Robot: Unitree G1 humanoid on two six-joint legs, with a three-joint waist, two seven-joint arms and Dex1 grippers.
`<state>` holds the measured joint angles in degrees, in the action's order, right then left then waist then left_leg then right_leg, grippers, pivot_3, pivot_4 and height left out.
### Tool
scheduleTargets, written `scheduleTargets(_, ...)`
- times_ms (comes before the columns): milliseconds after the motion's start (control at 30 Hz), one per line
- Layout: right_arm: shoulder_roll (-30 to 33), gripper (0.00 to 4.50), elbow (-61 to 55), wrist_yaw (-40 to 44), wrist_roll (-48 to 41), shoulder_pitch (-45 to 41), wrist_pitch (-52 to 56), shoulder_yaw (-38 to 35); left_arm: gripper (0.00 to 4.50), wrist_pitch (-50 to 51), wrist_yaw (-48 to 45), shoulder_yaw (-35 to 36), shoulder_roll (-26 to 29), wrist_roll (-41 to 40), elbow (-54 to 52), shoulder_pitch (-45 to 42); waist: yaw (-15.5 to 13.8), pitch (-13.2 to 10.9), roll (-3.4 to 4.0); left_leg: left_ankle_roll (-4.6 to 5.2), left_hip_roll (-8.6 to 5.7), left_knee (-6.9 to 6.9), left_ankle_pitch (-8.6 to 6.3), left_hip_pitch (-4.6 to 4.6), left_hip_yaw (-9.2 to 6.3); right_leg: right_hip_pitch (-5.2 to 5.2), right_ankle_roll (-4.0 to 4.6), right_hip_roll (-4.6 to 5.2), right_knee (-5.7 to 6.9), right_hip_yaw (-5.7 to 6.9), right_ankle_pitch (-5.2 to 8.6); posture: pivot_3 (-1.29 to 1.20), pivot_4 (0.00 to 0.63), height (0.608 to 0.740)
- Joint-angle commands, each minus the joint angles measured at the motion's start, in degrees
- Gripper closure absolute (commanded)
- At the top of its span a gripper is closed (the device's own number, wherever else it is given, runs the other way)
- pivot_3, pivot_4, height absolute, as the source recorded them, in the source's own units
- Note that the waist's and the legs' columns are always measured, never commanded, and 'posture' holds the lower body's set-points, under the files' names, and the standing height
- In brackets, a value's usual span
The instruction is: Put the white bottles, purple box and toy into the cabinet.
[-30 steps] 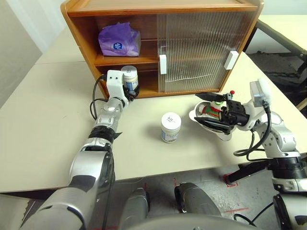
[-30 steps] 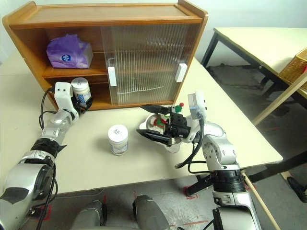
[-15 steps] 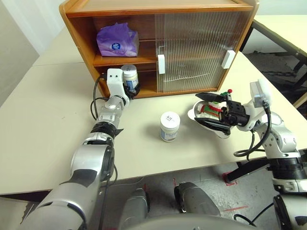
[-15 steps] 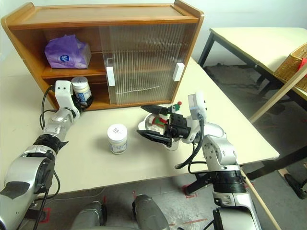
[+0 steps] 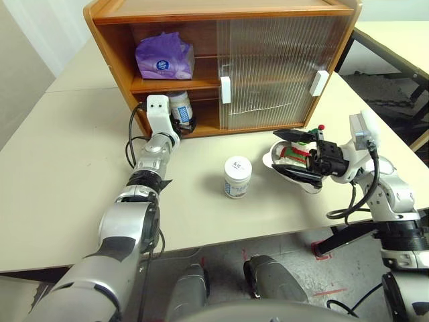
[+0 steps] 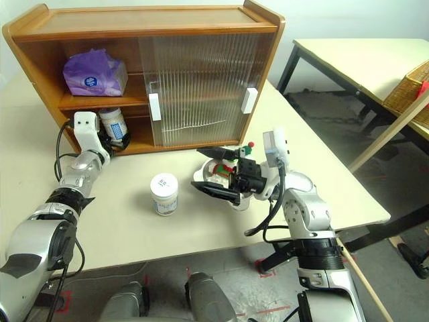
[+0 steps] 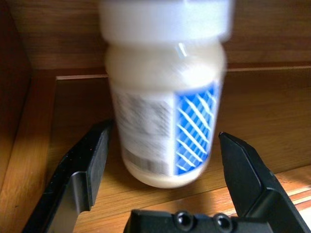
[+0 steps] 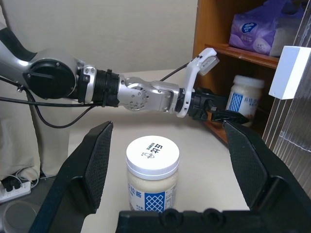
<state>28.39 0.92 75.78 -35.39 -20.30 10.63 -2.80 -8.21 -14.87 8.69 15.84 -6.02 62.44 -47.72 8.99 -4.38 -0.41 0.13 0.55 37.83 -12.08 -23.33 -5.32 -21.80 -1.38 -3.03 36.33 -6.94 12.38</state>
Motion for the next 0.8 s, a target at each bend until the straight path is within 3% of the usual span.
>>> scheduleTargets(33, 0.21, 0.00, 0.63, 0.32, 0.46, -0.59, -0.19, 0.40, 0.04, 0.89, -0.48, 0.19, -0.72, -0.47, -3.78, 2.70, -0.02, 0.00, 0.00, 0.00, -0.01, 0.00, 0.00, 0.00, 0.01, 0.00, 0.00, 0.00, 0.00, 0.00, 0.00, -0.22, 0.067, 0.740)
scheduleTargets(200, 0.09, 0.00, 0.87, 0.30, 0.51, -0.61, -0.29, 0.46, 0.04, 2.44, -0.35, -0.12, -1.78, -1.13, -12.14, 7.88, -0.11, 0.00, 0.00, 0.01, -0.04, 0.01, 0.00, 0.00, 0.04, 0.00, -0.01, 0.00, 0.00, -0.01, 0.01, -0.22, 0.070, 0.740)
scheduleTargets(233, -0.02, 0.00, 0.98, 0.34, 0.63, -0.61, -0.39, 0.63, 0.22, 2.78, -0.26, -0.15, -2.06, -1.24, -13.64, 8.69, -0.13, 0.00, 0.00, 0.01, -0.04, 0.01, 0.00, 0.00, 0.04, 0.00, -0.01, 0.00, 0.00, 0.00, 0.01, -0.22, 0.070, 0.740)
scheduleTargets(300, -0.24, 0.00, 0.96, 0.31, 0.74, -0.53, -0.47, 0.90, 0.66, 3.52, -0.01, -0.18, -2.61, -1.43, -16.33, 10.13, -0.18, 0.00, 0.00, 0.02, -0.05, 0.02, 0.01, 0.00, 0.04, 0.01, -0.01, 0.00, 0.01, 0.00, 0.01, -0.21, 0.073, 0.740)
scheduleTargets(667, -0.68, 0.00, 1.32, 0.27, 0.88, -0.56, -0.79, 1.13, 4.47, 7.96, 4.26, 1.43, -3.04, -2.07, -25.05, 14.11, -0.86, 0.00, 0.00, 0.06, -0.09, 0.03, 0.03, 0.03, -0.03, 0.08, 0.01, 0.01, 0.00, -0.08, 0.01, -0.21, 0.077, 0.740)
scheduleTargets(800, -0.74, 0.00, 1.29, 0.26, 0.80, -0.43, -0.82, 1.16, 4.47, 7.90, 6.35, 1.74, -2.31, -1.58, -23.52, 12.36, -1.00, 0.00, 0.00, 0.05, -0.08, 0.00, 0.03, 0.03, -0.12, 0.07, 0.01, 0.03, 0.01, -0.18, 0.00, -0.21, 0.077, 0.740)
